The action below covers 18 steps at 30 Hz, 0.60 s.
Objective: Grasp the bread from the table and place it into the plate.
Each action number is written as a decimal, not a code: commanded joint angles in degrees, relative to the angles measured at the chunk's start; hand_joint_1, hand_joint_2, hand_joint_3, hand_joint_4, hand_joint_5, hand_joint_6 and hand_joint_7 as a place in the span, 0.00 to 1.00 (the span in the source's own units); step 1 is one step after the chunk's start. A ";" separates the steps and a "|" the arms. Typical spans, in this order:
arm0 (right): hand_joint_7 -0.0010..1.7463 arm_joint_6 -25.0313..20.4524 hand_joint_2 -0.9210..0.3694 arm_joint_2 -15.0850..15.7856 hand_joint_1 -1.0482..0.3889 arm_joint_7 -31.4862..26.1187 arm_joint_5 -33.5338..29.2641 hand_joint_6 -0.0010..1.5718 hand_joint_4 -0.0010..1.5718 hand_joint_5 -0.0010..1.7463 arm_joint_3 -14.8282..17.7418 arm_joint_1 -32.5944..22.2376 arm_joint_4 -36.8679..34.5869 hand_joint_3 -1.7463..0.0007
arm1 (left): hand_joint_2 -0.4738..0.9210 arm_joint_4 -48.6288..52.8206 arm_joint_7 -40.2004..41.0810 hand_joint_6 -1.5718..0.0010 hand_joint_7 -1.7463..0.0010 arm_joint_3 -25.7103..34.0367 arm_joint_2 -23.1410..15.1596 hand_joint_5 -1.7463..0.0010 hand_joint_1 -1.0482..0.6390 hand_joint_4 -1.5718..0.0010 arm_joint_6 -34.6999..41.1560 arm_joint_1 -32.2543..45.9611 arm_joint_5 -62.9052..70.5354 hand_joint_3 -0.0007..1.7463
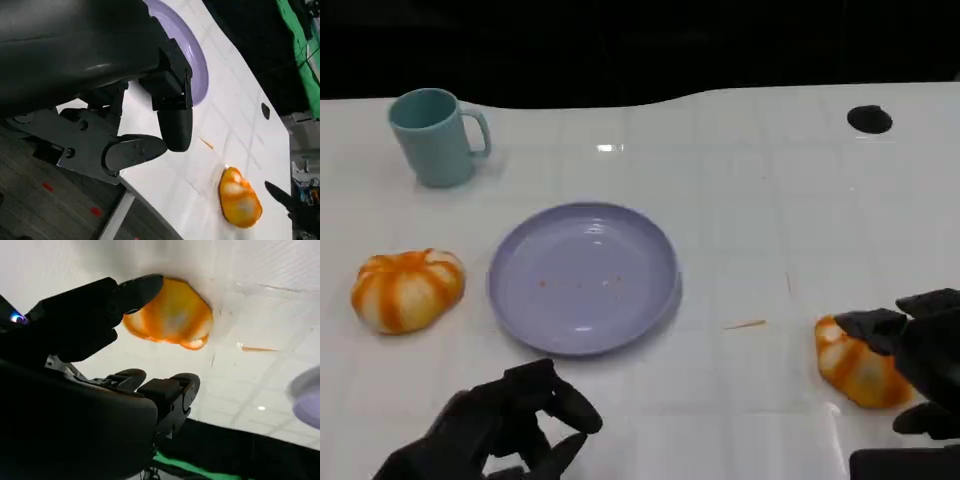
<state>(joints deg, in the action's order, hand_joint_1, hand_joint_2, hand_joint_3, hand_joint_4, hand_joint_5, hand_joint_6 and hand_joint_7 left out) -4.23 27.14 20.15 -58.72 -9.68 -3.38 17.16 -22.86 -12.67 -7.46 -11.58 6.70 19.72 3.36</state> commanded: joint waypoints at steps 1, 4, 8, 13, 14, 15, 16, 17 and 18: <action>0.01 -0.34 0.09 0.37 0.44 -2.04 -0.63 0.26 0.21 0.09 -2.11 3.45 -6.24 0.99 | 0.93 -1.02 0.22 0.59 0.28 0.13 -0.43 0.00 0.45 0.60 0.07 0.30 0.53 0.35; 0.01 -0.72 0.08 0.02 0.45 -3.12 -0.27 0.27 0.23 0.09 -3.54 5.87 -10.72 0.99 | 0.93 -1.35 0.18 0.59 0.28 0.21 -0.27 0.00 0.45 0.60 0.21 0.53 0.20 0.35; 0.01 -0.64 0.07 -0.16 0.46 -4.02 1.45 0.28 0.23 0.08 -4.91 8.59 -15.69 0.99 | 0.93 -1.60 0.14 0.59 0.28 0.12 -0.11 0.00 0.45 0.60 0.20 0.66 0.05 0.35; 0.01 0.01 0.06 -0.53 0.47 -5.38 3.90 0.29 0.25 0.07 -6.55 12.18 -21.98 1.00 | 0.93 -2.21 0.31 0.59 0.28 -0.13 0.00 0.00 0.46 0.59 0.47 0.81 0.37 0.35; 0.01 -0.14 0.06 -0.76 0.48 -5.20 4.59 0.30 0.25 0.07 -6.82 12.98 -23.14 0.99 | 0.93 -2.35 0.31 0.59 0.28 -0.15 0.03 0.00 0.46 0.59 0.63 0.83 0.34 0.35; 0.01 -0.29 0.06 -0.94 0.49 -5.01 5.22 0.30 0.25 0.07 -7.04 13.65 -24.07 0.99 | 0.93 -2.50 0.33 0.59 0.28 -0.17 0.05 0.00 0.46 0.59 0.80 0.86 0.35 0.35; 0.01 -0.52 0.05 -1.13 0.49 -4.75 5.90 0.30 0.25 0.07 -7.27 14.32 -24.95 0.99 | 0.93 -2.69 0.35 0.59 0.28 -0.20 0.07 0.00 0.46 0.59 1.00 0.90 0.39 0.35; 0.01 -0.92 0.05 -1.44 0.50 -4.31 6.62 0.30 0.26 0.06 -7.46 15.12 -26.02 0.99 | 0.93 -2.90 0.36 0.59 0.27 -0.24 0.07 0.00 0.46 0.59 1.20 0.93 0.44 0.35; 0.01 -1.34 0.04 -1.72 0.50 -3.82 7.39 0.31 0.26 0.06 -7.59 15.81 -26.94 0.99 | 0.93 -3.09 0.37 0.60 0.27 -0.27 0.12 0.00 0.46 0.59 1.43 0.95 0.42 0.35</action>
<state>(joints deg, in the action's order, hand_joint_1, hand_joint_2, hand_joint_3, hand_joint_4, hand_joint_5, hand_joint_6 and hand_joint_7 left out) -4.17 26.07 15.17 -53.18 -16.83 10.63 -6.91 -25.01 -12.65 -7.64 -11.33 7.20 20.37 3.42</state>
